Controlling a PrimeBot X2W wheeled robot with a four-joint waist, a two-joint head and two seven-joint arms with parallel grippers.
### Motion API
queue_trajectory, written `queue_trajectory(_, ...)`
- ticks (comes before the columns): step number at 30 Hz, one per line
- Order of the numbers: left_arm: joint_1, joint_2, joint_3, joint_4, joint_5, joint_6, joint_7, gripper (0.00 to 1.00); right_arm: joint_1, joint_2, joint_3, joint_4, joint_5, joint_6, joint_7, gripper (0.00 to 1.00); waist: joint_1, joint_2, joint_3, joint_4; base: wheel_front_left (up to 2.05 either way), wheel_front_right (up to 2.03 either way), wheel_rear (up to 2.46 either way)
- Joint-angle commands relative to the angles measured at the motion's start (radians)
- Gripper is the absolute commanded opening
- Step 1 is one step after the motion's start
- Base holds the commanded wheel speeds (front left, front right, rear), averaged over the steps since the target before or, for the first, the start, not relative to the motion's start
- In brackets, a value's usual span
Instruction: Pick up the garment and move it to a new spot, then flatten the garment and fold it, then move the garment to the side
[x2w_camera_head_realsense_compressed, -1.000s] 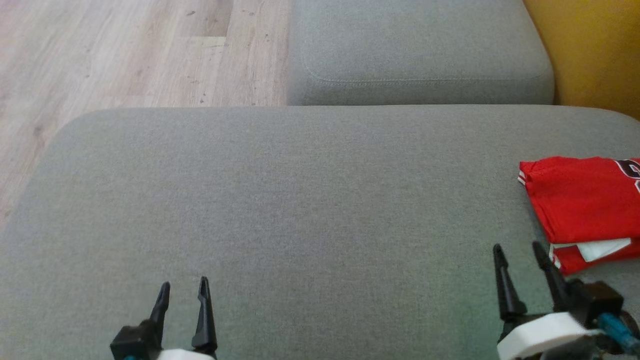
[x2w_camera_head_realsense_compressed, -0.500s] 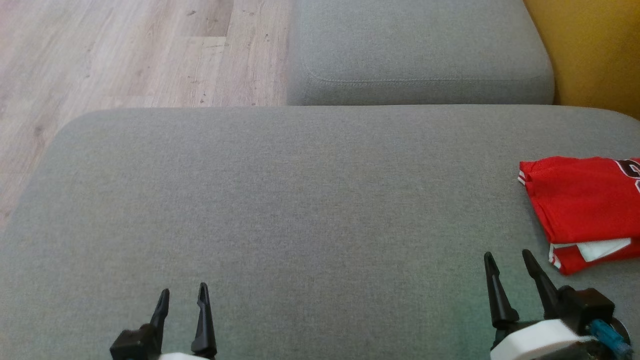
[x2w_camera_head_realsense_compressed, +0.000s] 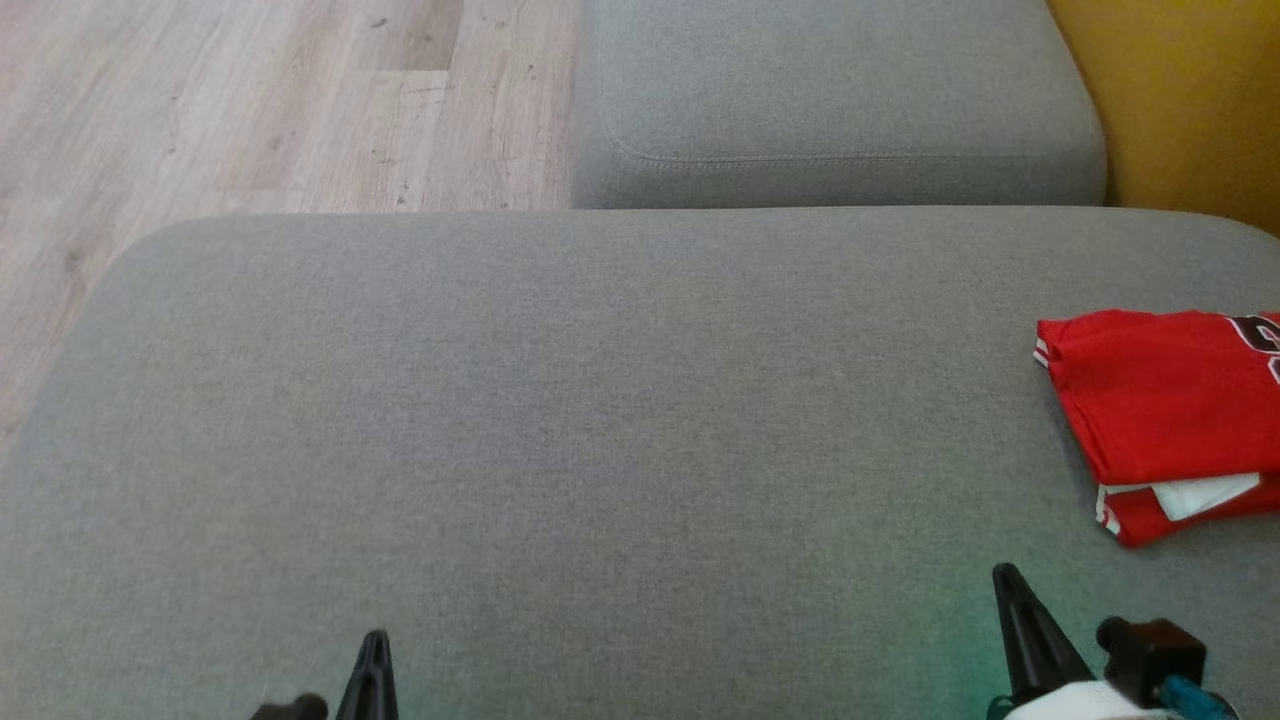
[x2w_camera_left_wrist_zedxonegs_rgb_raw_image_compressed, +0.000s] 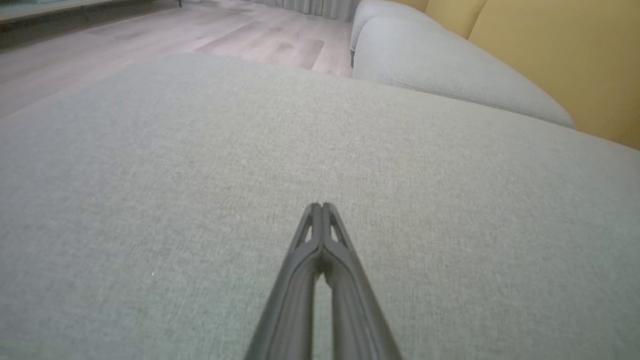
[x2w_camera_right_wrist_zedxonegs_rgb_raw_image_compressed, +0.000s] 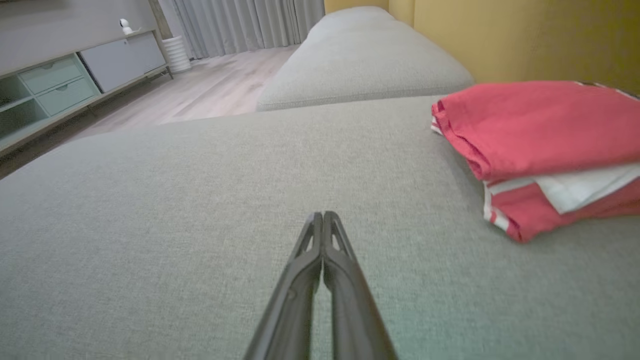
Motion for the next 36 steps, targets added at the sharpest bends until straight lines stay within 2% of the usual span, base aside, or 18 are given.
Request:
queue_trajectory(1,-0.027,0.001,0.020,-0.023,-0.023,-0.011,0.007,0.00,-0.024,-0.002,-0.001,-0.031,0.036,0.000,0.000,0.00,0.0000,0.0000,0.001,-0.001,0.00,0.00,0.00)
queue_trajectory(36,-0.080,-0.071,0.202,0.002,-0.274,-0.149,0.091,0.00,-0.104,-0.020,-0.018,-0.009,0.453,0.002,0.038,0.00,0.0000,0.0000,0.018,-0.022,0.00,0.00,0.00)
